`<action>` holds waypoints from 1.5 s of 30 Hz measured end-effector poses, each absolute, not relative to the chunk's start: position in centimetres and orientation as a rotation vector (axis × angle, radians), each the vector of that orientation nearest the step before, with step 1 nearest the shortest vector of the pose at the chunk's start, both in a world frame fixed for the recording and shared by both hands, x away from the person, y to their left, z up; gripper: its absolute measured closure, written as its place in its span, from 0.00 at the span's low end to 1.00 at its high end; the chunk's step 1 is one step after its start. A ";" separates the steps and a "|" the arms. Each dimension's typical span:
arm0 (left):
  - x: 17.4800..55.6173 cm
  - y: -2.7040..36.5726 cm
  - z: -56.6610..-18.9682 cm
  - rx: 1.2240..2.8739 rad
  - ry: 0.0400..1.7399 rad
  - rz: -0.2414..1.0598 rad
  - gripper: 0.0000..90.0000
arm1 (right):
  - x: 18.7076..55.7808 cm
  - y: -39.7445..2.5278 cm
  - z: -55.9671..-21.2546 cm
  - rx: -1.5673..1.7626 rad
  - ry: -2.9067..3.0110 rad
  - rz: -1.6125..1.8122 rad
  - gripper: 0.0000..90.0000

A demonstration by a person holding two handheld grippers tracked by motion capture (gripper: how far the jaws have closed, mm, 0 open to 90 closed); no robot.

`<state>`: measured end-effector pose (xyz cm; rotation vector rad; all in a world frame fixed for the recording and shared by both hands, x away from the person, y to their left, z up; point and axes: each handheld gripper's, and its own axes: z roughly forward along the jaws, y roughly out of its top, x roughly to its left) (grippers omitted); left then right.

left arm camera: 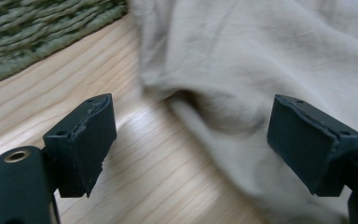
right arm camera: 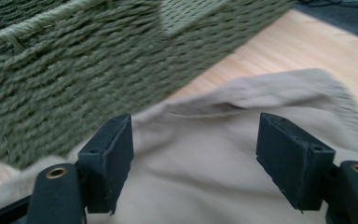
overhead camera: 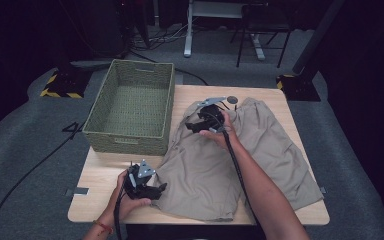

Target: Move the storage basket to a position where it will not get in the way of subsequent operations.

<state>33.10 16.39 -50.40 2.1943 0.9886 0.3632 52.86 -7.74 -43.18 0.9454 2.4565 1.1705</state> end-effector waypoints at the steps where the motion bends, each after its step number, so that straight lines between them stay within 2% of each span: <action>1: 33.0 16.1 -50.4 2.199 0.965 0.357 0.19 | 53.0 -7.2 -43.5 0.951 2.464 1.158 0.31; 7: 32.5 14.5 -50.3 2.218 0.891 0.332 0.31 | 53.6 -4.8 -45.8 0.976 2.516 1.091 0.31; 11: 32.4 14.3 -50.2 2.221 0.877 0.329 0.35 | 53.9 -3.7 -46.7 0.976 2.527 1.017 0.31; 18: 32.3 14.1 -50.3 2.220 0.865 0.326 0.36 | 54.7 -3.5 -48.2 1.007 2.547 0.807 0.39; 21: 32.4 13.9 -50.3 2.213 0.873 0.330 0.35 | 55.2 -4.4 -48.3 1.070 2.566 0.820 0.40; 23: 32.5 13.9 -50.3 2.213 0.882 0.339 0.34 | 55.3 -4.9 -48.3 1.070 2.579 0.820 0.46; 26: 32.7 13.8 -50.3 2.206 0.902 0.344 0.32 | 55.4 -5.5 -48.0 1.067 2.600 0.808 0.63; 29: 32.7 13.7 -50.3 2.209 0.909 0.352 0.31 | 55.4 -5.9 -47.8 1.079 2.612 0.801 0.76; 33: 32.7 13.7 -50.3 2.207 0.913 0.349 0.30 | 55.4 -6.3 -47.7 1.078 2.627 0.805 0.88; 37: 32.9 13.5 -50.3 2.209 0.912 0.351 0.28 | 55.1 -6.7 -47.7 1.051 2.632 0.809 0.93; 43: 33.0 13.3 -50.3 2.216 0.908 0.347 0.27 | 54.8 -7.2 -47.1 1.024 2.597 0.870 0.95; 45: 33.1 13.3 -50.3 2.213 0.904 0.346 0.31 | 54.6 -7.4 -46.5 1.011 2.587 0.895 0.95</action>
